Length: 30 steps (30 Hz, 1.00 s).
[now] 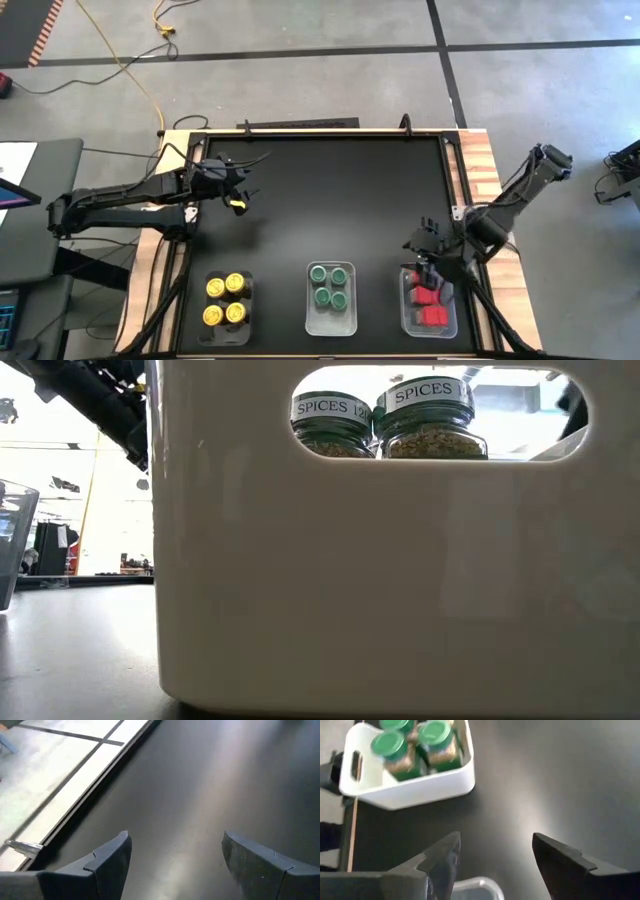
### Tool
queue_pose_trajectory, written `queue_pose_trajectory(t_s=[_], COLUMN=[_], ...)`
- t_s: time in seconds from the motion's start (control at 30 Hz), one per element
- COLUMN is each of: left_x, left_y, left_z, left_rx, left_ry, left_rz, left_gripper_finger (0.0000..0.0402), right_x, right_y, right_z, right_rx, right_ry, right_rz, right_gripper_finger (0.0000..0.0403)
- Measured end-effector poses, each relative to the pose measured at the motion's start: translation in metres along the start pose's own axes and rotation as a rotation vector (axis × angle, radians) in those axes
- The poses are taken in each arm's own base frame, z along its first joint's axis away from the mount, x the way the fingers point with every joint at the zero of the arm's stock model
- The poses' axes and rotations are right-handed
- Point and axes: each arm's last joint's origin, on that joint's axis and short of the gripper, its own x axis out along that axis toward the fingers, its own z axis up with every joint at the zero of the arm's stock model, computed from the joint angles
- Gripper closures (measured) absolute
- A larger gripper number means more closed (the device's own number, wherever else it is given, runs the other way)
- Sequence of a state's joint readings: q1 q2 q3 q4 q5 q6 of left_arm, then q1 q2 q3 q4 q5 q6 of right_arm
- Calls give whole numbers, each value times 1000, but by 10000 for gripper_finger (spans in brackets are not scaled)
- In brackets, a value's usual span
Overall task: Sort spices by type
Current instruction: Return to Home Position
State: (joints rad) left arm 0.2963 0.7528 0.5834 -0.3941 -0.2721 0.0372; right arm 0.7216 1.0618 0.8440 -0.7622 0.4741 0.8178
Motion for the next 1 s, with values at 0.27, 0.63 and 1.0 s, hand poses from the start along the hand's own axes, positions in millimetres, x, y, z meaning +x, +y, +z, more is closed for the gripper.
queue_pose_trajectory(t_s=[0.27,0.63,1.0], left_x=[-3,-15,-21], left_y=[-12,-51,-40], left_z=[7,3,-69], left_rx=[-39,157,-5], left_ry=[-74,-243,-628], left_rz=[-269,-421,-607], left_gripper_finger=[107,107,107], right_x=[24,33,34], right_y=[-14,-37,-45], right_z=[28,58,67], right_rx=[30,54,69], right_ry=[-81,-211,-251], right_rz=[-69,-121,-137], right_gripper_finger=[126,126,126])
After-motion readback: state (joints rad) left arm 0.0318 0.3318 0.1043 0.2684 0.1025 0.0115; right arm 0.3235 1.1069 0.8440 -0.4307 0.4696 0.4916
